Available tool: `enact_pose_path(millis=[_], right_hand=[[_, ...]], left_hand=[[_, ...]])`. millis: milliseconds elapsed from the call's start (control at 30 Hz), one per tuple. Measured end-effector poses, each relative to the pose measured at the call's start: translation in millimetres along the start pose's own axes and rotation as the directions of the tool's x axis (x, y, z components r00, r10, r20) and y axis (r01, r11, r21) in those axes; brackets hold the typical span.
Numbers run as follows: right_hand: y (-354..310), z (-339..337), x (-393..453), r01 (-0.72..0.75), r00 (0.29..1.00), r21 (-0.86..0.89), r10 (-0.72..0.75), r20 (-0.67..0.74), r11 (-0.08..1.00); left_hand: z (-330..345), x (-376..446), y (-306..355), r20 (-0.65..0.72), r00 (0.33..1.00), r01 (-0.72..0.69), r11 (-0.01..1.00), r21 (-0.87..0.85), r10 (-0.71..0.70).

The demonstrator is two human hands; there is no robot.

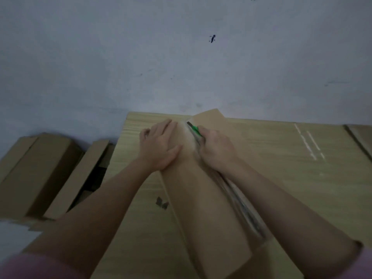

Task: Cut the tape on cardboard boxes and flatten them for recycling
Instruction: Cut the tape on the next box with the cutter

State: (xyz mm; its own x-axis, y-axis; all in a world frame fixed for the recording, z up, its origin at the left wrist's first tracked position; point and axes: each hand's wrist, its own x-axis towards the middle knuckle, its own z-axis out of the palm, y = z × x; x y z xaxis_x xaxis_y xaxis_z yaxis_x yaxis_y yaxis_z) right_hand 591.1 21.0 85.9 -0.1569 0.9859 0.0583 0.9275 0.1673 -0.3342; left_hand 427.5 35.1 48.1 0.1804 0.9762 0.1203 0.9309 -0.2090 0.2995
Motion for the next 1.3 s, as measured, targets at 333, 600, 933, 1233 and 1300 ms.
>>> enact_pose_path(millis=[333,600,933,1233,1300], right_hand=[[-6,5,21,-0.008,0.996,-0.129,0.018,0.084,0.992],[-12,-1,33,0.054,0.987,-0.235,-0.016,0.159,0.970],[-18,-2,38,0.092,0.976,-0.235,-0.041,0.212,0.968],[-14,-11,23,0.107,0.968,-0.283,-0.035,0.249,0.953],[-15,-10,24,0.093,0.963,-0.295,-0.011,0.269,0.951]], left_hand=[[10,14,3,-0.025,0.999,0.032,0.993,0.118,-0.029],[10,15,6,-0.043,0.997,0.065,0.993,0.100,-0.061],[13,9,19,-0.092,0.988,0.129,0.990,0.054,-0.124],[17,8,20,-0.094,0.989,0.119,0.990,0.074,-0.112],[18,7,20,-0.108,0.988,0.121,0.990,0.076,-0.112]])
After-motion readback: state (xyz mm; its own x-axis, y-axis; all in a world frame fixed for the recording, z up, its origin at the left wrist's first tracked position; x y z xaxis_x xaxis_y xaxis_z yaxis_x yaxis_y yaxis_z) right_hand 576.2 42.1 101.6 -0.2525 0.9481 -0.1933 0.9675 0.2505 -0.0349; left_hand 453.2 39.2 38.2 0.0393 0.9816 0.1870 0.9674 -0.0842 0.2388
